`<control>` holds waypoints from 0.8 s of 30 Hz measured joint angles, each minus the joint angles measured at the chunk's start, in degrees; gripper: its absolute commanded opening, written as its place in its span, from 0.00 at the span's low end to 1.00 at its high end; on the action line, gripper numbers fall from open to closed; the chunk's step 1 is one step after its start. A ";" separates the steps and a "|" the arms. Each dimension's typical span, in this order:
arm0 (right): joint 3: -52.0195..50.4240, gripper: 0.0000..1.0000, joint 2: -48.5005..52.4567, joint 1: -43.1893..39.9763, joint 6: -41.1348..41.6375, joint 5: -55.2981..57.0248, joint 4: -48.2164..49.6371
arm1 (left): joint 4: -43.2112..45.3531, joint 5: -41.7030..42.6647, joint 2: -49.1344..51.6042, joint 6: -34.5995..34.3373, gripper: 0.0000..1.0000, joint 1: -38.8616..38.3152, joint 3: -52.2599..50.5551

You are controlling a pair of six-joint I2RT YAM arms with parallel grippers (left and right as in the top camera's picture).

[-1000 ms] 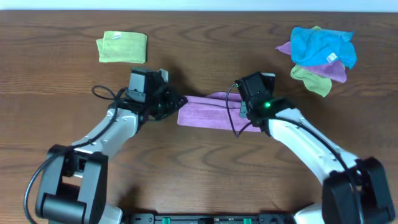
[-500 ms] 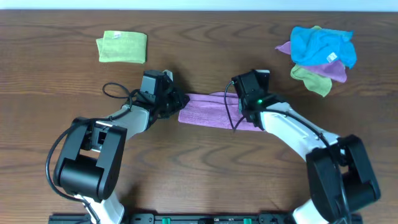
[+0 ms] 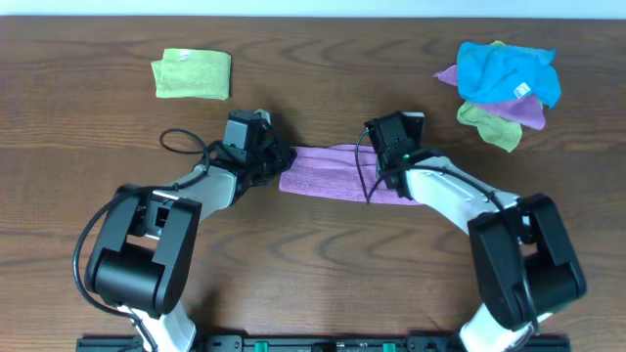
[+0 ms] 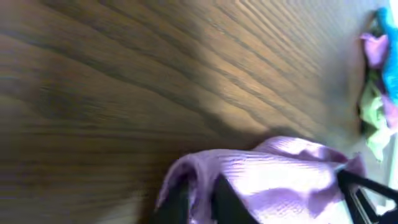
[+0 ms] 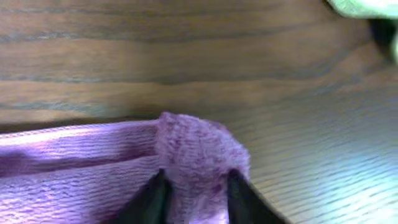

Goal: Fold the cloth

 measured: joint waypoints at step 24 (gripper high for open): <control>-0.02 0.86 -16.20 -0.39 1.64 -1.79 -15.47 | -6.27 3.65 -6.29 2.16 0.54 5.64 0.09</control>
